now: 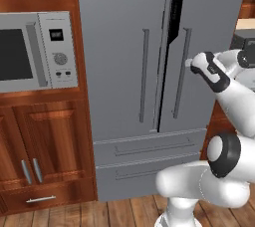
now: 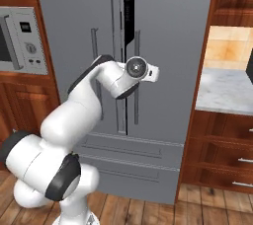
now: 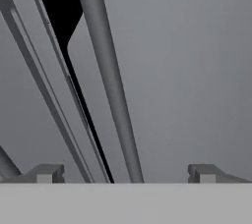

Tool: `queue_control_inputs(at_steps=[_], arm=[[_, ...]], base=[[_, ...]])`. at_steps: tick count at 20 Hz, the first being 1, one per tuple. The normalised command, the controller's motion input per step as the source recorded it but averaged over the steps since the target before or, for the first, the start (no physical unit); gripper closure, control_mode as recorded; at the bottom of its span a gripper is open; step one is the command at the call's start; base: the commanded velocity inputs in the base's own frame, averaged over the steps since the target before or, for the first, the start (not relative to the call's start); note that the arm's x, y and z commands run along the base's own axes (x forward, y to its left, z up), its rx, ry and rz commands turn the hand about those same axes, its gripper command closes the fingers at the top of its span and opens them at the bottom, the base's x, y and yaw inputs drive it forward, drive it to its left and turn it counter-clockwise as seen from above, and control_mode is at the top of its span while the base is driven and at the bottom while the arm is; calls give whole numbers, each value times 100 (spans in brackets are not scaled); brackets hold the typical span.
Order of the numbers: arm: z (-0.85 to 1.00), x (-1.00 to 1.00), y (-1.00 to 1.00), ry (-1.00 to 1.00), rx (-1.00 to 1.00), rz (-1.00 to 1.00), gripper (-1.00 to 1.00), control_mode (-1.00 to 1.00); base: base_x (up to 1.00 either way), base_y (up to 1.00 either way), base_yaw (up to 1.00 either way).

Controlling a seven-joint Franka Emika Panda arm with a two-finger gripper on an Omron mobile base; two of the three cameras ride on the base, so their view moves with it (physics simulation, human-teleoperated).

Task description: Retrieve the peach and banana from the fridge and place them into the bowl on the dining table.

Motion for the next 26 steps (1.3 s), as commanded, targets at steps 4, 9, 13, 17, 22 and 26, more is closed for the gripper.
queue_control_inputs(at_steps=[4, 9, 13, 17, 22, 26], arm=[[-3, 23, 2, -15, -2, 0, -100, -100], [0, 54, -1, 7, 2, 0, -100, -100], [0, 59, -1, 10, 2, 0, -100, -100], [0, 60, -7, 8, 2, 0, -100, -100], [0, 79, -25, 6, 2, 0, -100, -100], [-13, 95, -28, 0, 1, 2, 100, -100]], base=[[0, 0, 0], [0, 0, 0], [0, 0, 0], [0, 0, 0], [0, 0, 0], [0, 0, 0]])
